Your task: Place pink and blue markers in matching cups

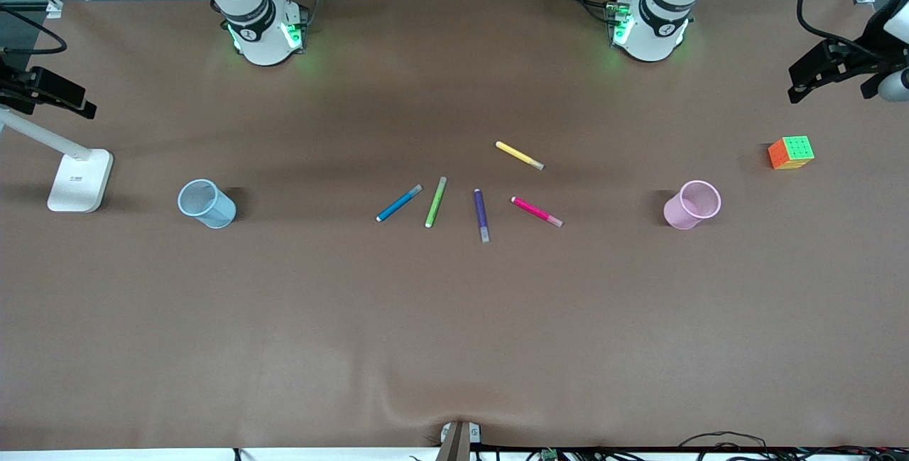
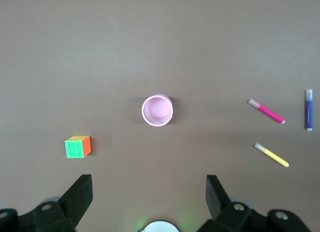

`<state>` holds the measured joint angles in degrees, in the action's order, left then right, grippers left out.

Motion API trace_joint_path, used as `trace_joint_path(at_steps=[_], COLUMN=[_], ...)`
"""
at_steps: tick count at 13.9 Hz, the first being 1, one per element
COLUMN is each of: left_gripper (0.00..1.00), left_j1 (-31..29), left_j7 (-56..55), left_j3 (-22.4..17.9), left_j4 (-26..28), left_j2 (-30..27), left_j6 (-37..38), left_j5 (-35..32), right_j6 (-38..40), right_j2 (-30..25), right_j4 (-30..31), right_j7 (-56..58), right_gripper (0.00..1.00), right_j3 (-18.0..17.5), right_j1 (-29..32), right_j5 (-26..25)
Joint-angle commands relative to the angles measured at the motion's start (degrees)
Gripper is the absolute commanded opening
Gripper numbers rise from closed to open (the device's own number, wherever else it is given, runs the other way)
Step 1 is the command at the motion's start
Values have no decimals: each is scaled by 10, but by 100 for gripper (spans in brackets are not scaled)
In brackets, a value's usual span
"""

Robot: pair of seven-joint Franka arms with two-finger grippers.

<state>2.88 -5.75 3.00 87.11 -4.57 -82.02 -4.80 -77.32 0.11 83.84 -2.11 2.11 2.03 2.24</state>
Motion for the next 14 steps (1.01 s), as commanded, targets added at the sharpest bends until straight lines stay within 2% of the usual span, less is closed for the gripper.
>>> trace_joint_path(at_steps=[1, 9, 14], left_gripper=[100, 100, 100], left_j1=[-2, -6, -8], left_j7=[-3, -5, -5], left_j3=[12, 12, 12], left_j4=[-9, 9, 11], left_j2=[4, -11, -11], left_j6=[38, 37, 35], left_j5=[-2, -1, -1], right_j6=[-10, -13, -12], right_j2=[-18, -17, -16], right_j4=[20, 20, 20], right_j7=[-3, 7, 63], right_gripper=[100, 100, 100], right_j3=[-2, -4, 3], right_j1=[2, -1, 2], right_j5=[6, 0, 0])
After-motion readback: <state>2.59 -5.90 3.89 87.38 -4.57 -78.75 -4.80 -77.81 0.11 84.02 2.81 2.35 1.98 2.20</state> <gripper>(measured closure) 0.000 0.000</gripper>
